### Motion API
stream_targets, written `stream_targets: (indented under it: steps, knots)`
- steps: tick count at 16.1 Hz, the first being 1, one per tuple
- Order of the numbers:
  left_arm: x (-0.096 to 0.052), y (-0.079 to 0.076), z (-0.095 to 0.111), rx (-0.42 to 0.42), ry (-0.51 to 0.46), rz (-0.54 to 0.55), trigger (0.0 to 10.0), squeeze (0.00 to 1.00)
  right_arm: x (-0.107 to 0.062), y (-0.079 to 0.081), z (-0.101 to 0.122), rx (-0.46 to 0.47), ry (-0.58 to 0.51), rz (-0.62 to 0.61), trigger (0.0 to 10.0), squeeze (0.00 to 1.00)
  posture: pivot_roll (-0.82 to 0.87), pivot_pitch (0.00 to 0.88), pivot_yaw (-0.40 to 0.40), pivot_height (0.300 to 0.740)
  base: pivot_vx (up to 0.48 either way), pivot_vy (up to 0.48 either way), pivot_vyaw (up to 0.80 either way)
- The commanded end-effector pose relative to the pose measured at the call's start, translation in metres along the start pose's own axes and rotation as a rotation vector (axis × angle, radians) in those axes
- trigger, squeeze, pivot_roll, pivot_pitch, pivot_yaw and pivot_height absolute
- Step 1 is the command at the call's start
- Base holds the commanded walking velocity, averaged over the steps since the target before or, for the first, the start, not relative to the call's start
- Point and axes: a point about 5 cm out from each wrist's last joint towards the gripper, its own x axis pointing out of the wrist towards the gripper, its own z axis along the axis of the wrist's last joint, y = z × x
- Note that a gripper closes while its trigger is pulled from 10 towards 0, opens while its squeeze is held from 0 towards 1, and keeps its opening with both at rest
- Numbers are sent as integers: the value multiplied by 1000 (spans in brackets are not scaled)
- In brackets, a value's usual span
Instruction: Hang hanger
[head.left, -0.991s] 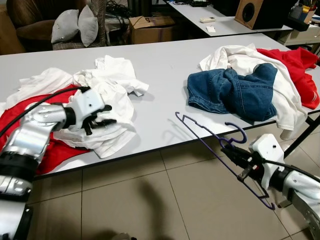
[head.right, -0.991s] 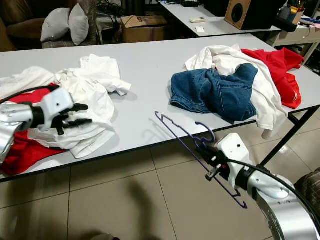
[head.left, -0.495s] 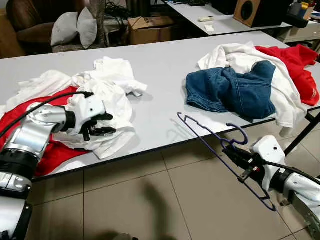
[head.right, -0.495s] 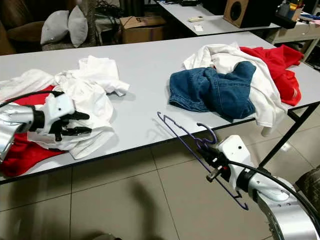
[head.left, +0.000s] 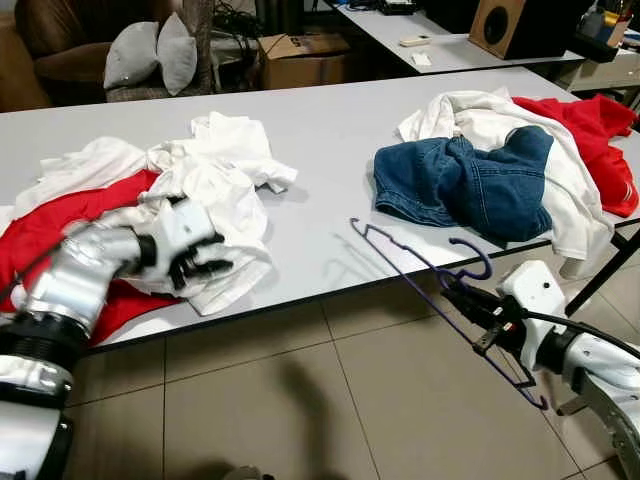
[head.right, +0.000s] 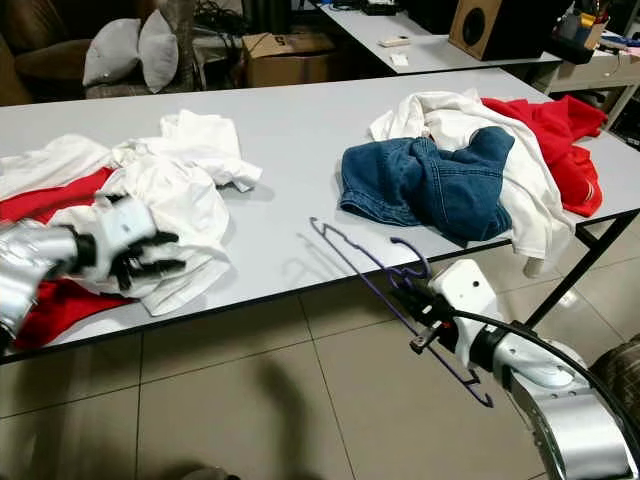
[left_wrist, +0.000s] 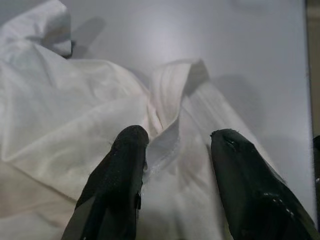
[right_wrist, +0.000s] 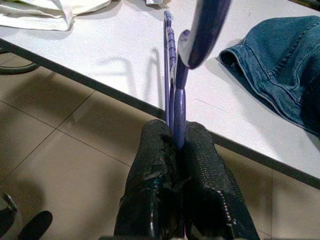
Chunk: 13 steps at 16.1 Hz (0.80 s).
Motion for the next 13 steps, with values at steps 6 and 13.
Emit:
stream_targets:
  steps: [6,13]
  knots:
    - [3,-1,11,9,-127,130,0,0,-2,4,0,-4,-3,-4,10000,0,-54,0,0,740,0,0,0]
    - [7,-17,7,-36,-150,103,0,0,0,2,0,-11,1,5,10000,0,-46,0,-12,740,0,0,0]
